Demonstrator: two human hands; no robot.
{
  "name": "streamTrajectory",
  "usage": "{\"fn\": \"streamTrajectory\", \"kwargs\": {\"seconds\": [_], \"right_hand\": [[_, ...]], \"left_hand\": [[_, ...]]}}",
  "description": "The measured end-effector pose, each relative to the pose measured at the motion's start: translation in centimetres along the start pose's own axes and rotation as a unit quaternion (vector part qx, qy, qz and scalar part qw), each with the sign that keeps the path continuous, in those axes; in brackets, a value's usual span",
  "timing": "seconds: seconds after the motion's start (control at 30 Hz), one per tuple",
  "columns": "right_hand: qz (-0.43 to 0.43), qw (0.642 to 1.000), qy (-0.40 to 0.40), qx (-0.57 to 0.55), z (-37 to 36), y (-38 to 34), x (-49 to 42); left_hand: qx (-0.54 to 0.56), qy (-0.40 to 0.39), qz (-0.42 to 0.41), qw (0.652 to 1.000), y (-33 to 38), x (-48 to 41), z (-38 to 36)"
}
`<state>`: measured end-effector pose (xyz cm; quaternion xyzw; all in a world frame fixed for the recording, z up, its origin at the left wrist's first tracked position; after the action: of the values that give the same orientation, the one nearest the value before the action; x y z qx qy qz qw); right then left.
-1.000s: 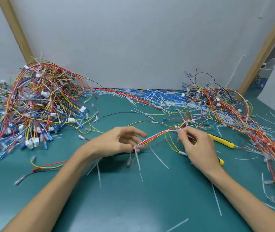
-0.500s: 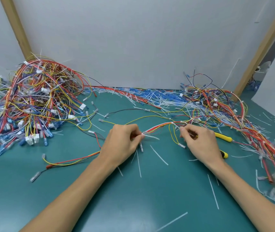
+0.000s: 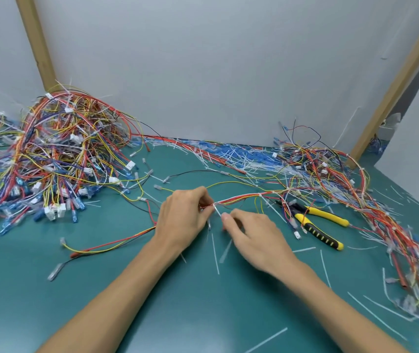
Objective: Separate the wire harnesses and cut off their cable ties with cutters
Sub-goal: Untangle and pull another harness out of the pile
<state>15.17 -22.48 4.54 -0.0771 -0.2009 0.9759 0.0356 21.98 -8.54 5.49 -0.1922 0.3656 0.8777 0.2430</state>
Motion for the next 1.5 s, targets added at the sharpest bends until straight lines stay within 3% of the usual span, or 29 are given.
{"fn": "streamTrajectory", "kwargs": {"seconds": [0.1, 0.27, 0.4, 0.67, 0.9, 1.2, 1.5], "right_hand": [[-0.009, 1.000, 0.021, -0.011, -1.0, -0.2, -0.7], [-0.021, 0.998, 0.051, -0.036, -1.1, 1.2, -0.2], [-0.002, 0.997, 0.066, -0.040, -1.0, 0.9, 0.0], [0.009, 0.995, 0.065, -0.080, -0.8, 0.9, 0.4], [0.013, 0.994, 0.060, -0.086, -0.9, 0.9, 0.4], [0.087, 0.980, 0.039, -0.172, -0.7, -0.4, 0.4], [0.109, 0.976, 0.020, -0.188, -0.7, -0.3, 0.2]], "left_hand": [[-0.008, -0.023, 0.031, 0.999, -1.0, -0.2, -0.2], [0.089, -0.120, 0.058, 0.987, -1.2, -0.4, -1.4], [0.120, -0.122, 0.083, 0.982, -1.6, -0.4, -1.2], [0.033, -0.145, -0.048, 0.988, -0.1, -0.2, -1.2], [0.028, -0.155, -0.078, 0.985, -0.1, -0.5, -1.2], [0.065, -0.153, -0.039, 0.985, -0.3, -0.4, -1.7], [0.057, -0.154, -0.023, 0.986, 0.3, -0.2, -1.6]]}}
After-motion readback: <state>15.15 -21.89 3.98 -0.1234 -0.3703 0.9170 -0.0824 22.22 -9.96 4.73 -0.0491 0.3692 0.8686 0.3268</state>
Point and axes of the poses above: each hand's wrist, its own x-axis away from the middle knuckle, its own z-axis out of the back of the hand, y = z × x, the point moved 8 cm from there along -x, towards the middle knuckle, and after that the axes turned 1 degree about -z, right-handed, at the moved point
